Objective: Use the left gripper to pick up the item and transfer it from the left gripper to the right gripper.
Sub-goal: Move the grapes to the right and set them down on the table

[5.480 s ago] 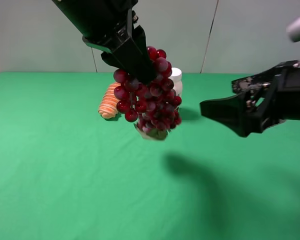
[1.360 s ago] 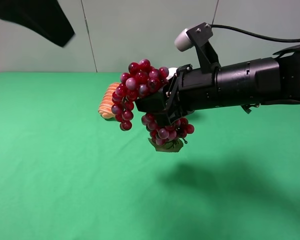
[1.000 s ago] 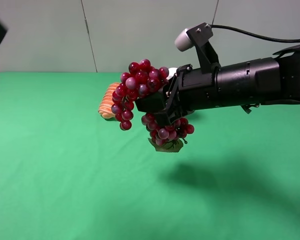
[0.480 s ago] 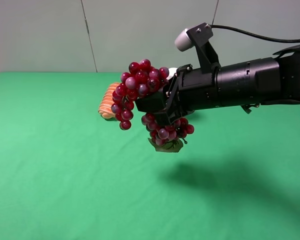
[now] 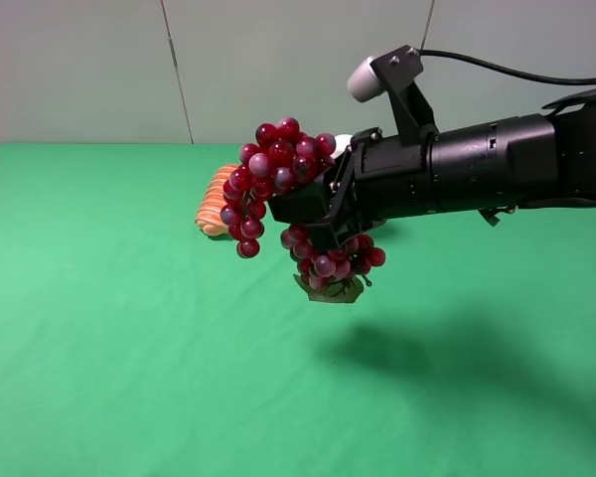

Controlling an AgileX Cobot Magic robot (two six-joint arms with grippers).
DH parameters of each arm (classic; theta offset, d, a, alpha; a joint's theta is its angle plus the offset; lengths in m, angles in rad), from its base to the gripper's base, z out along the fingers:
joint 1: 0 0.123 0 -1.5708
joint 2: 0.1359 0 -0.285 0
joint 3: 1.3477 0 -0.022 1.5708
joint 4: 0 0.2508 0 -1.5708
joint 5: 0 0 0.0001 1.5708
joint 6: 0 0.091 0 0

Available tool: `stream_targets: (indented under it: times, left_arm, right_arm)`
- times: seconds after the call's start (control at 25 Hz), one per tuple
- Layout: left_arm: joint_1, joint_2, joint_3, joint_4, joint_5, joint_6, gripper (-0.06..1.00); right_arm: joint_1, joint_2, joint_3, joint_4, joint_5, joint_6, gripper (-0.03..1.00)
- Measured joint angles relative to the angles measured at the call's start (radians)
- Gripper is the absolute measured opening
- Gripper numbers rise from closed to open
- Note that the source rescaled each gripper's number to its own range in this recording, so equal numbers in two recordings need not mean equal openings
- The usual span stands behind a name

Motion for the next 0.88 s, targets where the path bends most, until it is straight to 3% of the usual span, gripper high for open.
stream_targets:
  times: [0.32,0.88]
  left_arm:
    - [0.000,-0.043,0.026,-0.013,-0.041,0.089,1.00]
    - [0.000,-0.043,0.026,-0.015,-0.046,0.099,1.00]
  right_arm:
    - [0.000,0.000,0.000,0.000,0.000,0.044,0.00]
    - [0.000,0.000,0.000,0.000,-0.005,0.075,0.00]
